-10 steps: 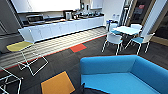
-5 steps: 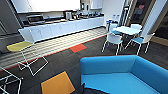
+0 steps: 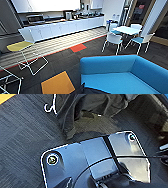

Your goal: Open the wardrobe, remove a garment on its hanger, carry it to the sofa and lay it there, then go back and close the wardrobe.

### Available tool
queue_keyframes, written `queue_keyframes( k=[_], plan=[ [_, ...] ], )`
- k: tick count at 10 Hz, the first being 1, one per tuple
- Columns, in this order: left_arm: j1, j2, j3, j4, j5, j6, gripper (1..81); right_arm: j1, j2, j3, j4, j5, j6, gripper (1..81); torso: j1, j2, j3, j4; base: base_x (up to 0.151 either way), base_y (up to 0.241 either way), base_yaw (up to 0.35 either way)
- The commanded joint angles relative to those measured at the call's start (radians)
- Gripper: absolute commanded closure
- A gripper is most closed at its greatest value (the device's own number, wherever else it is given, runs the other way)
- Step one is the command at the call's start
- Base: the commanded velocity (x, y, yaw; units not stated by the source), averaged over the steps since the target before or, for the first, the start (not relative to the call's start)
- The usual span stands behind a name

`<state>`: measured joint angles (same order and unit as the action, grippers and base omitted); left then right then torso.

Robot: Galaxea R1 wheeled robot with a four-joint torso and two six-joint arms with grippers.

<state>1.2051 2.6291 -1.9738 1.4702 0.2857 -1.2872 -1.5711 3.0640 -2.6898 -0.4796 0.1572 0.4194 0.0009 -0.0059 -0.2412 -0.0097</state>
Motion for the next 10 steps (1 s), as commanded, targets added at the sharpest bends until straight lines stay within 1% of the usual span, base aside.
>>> queue_keyframes(
  k=[1,7,8,10],
  plan=[
    [-0.041,-0.015,0.016,0.016,0.033,0.005,1.0,0.001,0.014,0.007,-0.002,-0.05,-0.004,1.0,0.0,0.0,0.0,0.0,-0.088,0.0,0.0],
    [-0.032,-0.015,0.016,0.016,0.032,0.006,1.0,0.001,0.015,0.007,-0.002,-0.051,-0.004,1.0,-0.001,-0.001,0.001,0.0,-0.106,0.0,0.0],
    [-0.032,-0.013,0.016,0.016,0.032,0.006,1.0,0.001,0.015,0.007,-0.002,-0.051,-0.004,1.0,-0.001,-0.001,0.001,0.0,-0.075,0.0,0.0],
    [-0.032,-0.02,0.016,0.016,-0.017,0.006,1.0,0.002,0.014,0.007,-0.002,-0.051,-0.004,1.0,-0.001,-0.003,0.001,0.0,0.0,0.0,0.0]
  ],
)
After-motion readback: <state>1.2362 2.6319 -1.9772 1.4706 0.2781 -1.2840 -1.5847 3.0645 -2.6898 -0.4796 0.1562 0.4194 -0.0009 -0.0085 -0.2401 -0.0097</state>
